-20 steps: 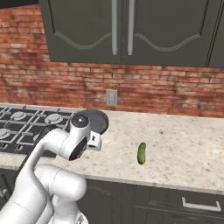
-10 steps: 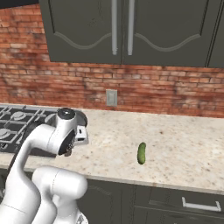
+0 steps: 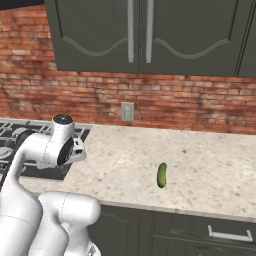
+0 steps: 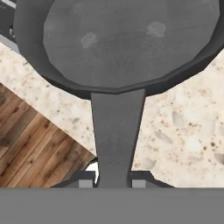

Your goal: Place both pans onto different burners. Then place the cucumber and the steak on different pans.

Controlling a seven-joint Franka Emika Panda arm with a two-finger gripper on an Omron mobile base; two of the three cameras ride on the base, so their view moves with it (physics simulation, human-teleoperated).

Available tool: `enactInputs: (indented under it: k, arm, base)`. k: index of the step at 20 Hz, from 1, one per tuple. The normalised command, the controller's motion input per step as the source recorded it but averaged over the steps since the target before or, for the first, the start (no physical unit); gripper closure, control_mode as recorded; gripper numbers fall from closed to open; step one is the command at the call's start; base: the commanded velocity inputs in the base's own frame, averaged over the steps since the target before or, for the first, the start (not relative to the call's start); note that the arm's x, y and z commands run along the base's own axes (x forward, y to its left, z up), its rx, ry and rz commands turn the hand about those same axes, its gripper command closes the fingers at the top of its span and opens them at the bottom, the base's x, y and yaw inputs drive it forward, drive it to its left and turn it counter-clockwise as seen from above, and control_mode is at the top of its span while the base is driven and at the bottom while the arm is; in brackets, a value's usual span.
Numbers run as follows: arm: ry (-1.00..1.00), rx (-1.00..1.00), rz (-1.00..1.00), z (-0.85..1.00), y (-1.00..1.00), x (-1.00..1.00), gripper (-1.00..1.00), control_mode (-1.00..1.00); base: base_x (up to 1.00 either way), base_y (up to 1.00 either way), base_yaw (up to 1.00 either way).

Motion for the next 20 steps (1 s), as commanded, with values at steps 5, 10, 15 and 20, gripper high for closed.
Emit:
enactInputs:
  k: [5,10,15,20]
  arm:
    - [0.05,0.00,0.09,0.00,0.44,0.16,1.00,-1.00]
    - [0.03,0.00,0.02,0.00,0.23,0.36,1.00,-1.00]
    - [0.00,0.00,0.00,0.00,0.17,0.27,1.00,-1.00]
    - [0.01,0.00,0.00,-0.02,0.28,0.24,1.00,-1.00]
  base:
    - [0.00,0.00,0.00]
    - [0.00,0.00,0.00]
    - [0.00,0.00,0.00]
    - [0.00,0.00,0.00]
